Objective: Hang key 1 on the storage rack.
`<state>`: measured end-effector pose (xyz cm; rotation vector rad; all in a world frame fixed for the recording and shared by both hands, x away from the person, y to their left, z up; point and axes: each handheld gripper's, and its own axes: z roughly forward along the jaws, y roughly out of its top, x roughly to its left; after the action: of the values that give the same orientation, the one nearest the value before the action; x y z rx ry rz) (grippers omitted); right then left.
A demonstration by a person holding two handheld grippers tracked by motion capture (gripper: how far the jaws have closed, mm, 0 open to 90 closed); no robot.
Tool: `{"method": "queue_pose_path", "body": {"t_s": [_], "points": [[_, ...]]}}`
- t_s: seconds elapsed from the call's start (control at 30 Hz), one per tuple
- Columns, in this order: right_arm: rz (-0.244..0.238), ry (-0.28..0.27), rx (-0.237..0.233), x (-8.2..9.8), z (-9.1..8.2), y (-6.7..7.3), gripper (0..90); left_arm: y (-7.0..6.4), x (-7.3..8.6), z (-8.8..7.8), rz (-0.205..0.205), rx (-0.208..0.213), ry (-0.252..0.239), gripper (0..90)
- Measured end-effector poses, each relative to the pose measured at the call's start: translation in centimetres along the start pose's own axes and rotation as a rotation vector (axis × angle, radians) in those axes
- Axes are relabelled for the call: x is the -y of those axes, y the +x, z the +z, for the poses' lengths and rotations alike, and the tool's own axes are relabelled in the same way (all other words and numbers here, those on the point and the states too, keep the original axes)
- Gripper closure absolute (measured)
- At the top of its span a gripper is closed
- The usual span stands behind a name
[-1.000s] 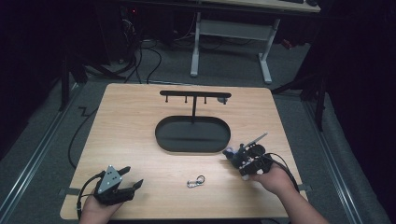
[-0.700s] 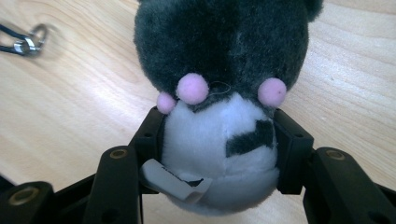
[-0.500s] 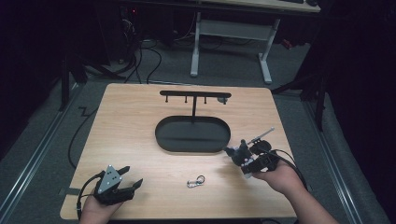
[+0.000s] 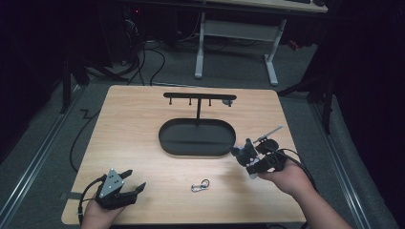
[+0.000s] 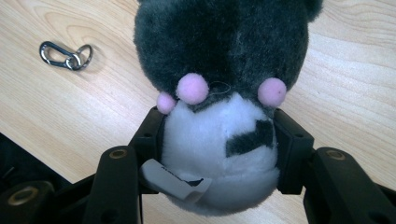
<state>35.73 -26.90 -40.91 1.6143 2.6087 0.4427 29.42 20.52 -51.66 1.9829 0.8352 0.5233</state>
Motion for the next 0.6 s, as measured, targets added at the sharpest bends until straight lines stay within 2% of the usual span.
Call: {"method": "queue_pose_path", "body": {"t_s": [0.2, 0.6], "points": [[0.001, -0.005, -0.002, -0.7, -0.8, 0.2, 48.3, -0.1, 0.0, 0.0, 0.0, 0.002, 0.0, 31.9], [-0.017, -0.023, 0.013, -3.6, -3.3, 0.3, 48.3, -0.1, 0.0, 0.0, 0.002, 0.001, 0.003, 31.9]]}}
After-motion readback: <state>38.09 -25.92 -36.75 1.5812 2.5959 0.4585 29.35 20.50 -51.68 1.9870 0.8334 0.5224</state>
